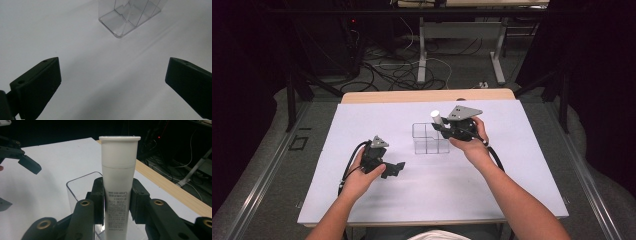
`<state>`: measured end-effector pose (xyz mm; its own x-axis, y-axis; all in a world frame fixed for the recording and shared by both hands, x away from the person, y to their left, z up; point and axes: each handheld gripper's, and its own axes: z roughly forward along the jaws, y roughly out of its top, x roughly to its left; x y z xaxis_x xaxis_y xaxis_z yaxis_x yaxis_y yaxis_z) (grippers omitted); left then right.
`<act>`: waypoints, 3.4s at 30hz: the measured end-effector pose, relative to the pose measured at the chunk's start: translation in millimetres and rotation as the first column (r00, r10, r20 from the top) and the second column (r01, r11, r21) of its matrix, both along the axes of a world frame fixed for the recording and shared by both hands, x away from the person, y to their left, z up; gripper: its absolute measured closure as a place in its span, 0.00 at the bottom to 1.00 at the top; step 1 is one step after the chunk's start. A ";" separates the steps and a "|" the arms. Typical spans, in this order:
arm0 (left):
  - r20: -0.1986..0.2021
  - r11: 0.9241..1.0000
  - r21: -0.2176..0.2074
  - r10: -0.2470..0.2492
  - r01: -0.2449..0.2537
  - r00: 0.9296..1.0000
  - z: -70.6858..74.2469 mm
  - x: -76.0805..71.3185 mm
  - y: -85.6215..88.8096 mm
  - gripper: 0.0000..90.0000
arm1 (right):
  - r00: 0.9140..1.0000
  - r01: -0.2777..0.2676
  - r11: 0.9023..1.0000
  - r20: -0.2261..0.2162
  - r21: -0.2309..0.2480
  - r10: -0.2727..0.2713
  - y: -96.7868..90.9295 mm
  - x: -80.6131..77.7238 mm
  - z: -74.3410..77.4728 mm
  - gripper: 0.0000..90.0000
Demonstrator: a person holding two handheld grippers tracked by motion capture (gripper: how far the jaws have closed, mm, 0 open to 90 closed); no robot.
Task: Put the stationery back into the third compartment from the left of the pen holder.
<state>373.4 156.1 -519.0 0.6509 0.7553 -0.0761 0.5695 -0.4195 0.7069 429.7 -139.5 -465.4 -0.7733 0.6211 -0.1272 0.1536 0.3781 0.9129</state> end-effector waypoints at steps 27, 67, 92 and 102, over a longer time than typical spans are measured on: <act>-0.016 1.000 -0.009 0.019 -0.019 1.000 -4.7 2.2 3.9 0.00 | 0.998 0.052 0.998 -0.046 0.030 -0.051 -7.5 12.6 -35.2 0.76; -0.004 0.999 -0.023 0.043 -0.044 0.999 -2.2 2.4 11.5 0.00 | 0.987 0.144 0.980 -0.093 0.134 -0.132 -47.0 -25.0 -1.3 0.33; 0.035 0.992 -0.055 0.114 -0.112 0.993 4.2 3.0 23.5 0.00 | 0.926 0.372 0.927 -0.095 0.048 -0.366 -113.2 -41.6 -20.6 0.01; 0.063 0.985 -0.081 0.159 -0.154 0.985 4.3 5.1 30.9 0.00 | 0.884 0.455 0.890 -0.135 0.033 -0.448 -133.6 -37.6 -39.9 0.00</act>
